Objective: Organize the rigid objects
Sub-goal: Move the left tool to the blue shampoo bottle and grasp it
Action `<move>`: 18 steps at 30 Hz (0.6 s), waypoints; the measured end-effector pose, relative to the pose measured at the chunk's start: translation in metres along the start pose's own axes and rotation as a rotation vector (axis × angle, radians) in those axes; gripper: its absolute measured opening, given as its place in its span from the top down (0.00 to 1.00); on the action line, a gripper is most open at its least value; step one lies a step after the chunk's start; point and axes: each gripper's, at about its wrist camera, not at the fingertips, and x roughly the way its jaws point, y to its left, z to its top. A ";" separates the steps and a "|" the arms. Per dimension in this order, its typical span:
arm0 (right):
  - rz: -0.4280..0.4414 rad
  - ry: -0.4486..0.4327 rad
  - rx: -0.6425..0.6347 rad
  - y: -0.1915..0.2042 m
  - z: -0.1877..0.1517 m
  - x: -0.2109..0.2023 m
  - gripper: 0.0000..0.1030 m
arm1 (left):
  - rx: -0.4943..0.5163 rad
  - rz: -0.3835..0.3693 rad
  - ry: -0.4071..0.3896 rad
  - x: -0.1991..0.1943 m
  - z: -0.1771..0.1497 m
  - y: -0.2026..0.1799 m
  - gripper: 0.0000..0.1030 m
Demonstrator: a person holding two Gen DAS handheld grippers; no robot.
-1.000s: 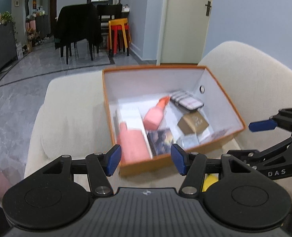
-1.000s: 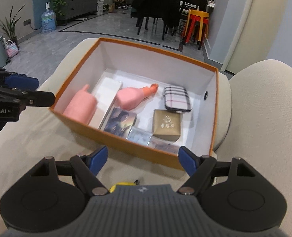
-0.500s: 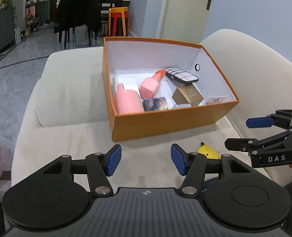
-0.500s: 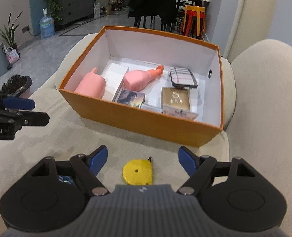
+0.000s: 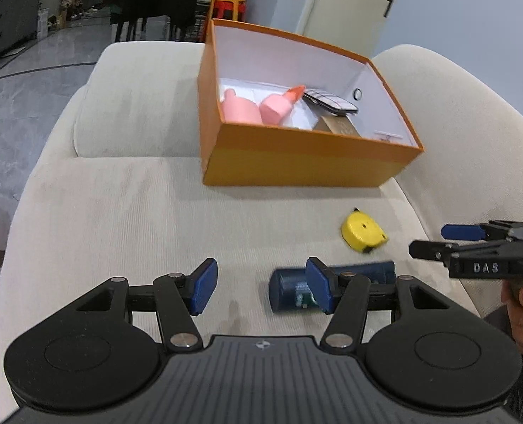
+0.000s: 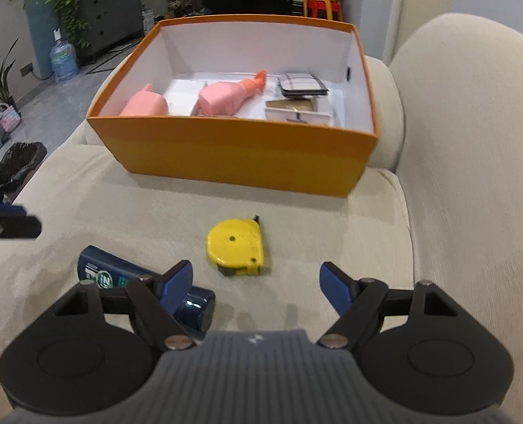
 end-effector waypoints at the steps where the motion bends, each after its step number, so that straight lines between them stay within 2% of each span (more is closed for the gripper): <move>1: 0.000 -0.001 0.009 -0.002 -0.003 0.000 0.24 | 0.008 -0.013 0.004 -0.001 -0.002 -0.001 0.35; 7: 0.013 -0.011 0.087 -0.016 -0.025 -0.003 0.24 | 0.138 -0.050 0.035 -0.001 -0.025 -0.023 0.33; 10: 0.021 -0.033 0.115 -0.021 -0.028 -0.009 0.24 | 0.279 -0.059 0.044 0.000 -0.035 -0.041 0.32; 13: 0.040 -0.070 0.156 -0.026 -0.028 -0.015 0.24 | 0.399 -0.052 0.016 -0.001 -0.038 -0.057 0.23; 15: 0.042 -0.072 0.182 -0.031 -0.030 -0.015 0.24 | 0.436 -0.070 -0.005 0.000 -0.035 -0.063 0.20; 18: 0.057 -0.090 0.205 -0.034 -0.031 -0.018 0.24 | 0.451 -0.099 0.017 0.011 -0.029 -0.066 0.20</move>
